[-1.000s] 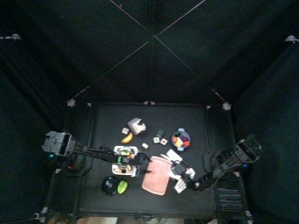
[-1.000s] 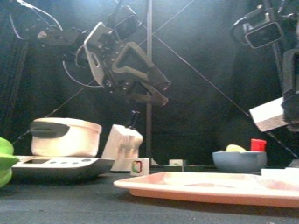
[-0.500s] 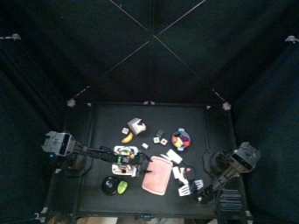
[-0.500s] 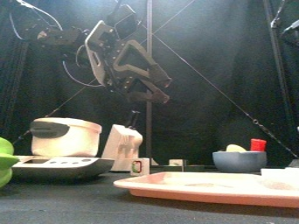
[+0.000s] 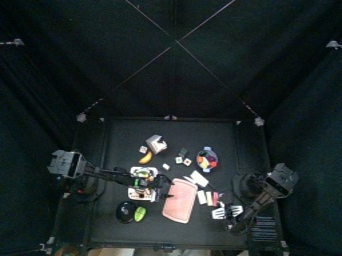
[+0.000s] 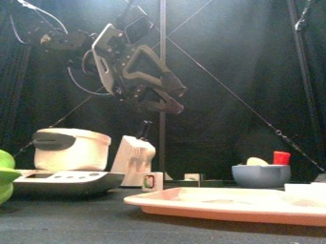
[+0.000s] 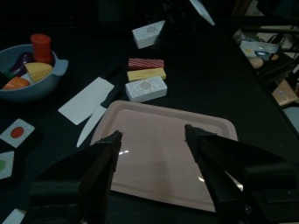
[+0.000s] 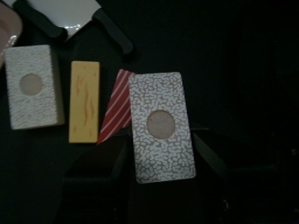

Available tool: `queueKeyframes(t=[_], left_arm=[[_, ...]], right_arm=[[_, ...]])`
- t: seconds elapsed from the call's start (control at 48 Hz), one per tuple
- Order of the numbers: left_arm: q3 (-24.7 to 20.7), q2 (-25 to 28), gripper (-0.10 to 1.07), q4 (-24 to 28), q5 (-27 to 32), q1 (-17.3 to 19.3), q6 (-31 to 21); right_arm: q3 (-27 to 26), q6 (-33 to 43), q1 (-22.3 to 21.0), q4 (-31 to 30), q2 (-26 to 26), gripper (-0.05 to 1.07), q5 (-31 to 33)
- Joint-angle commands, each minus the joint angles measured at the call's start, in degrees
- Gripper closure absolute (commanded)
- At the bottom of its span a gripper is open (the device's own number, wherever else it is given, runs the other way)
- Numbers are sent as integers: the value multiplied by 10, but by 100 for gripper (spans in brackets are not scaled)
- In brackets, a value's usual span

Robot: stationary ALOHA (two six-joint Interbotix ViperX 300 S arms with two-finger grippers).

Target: Place rice to right of salmon

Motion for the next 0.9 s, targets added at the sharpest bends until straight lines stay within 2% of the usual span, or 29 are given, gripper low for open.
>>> queueKeyframes(t=[0.0, 0.167, 0.333, 0.646, 0.875], left_arm=[[-5, -14, 4, -1, -6, 2, 1], [-4, -14, 4, -1, -6, 2, 0], [-4, -13, 4, -1, -5, 2, 0], [-4, -14, 4, -1, -5, 2, 1], [-4, -14, 4, -1, -6, 2, 0]], right_arm=[[13, 4, -13, -5, -7, 52, -37], [31, 5, -22, -9, -7, 51, -76], [29, 4, -23, -11, -6, 48, -77], [18, 3, -22, -13, -6, 32, -77], [18, 3, -18, -16, -11, 30, -76]])
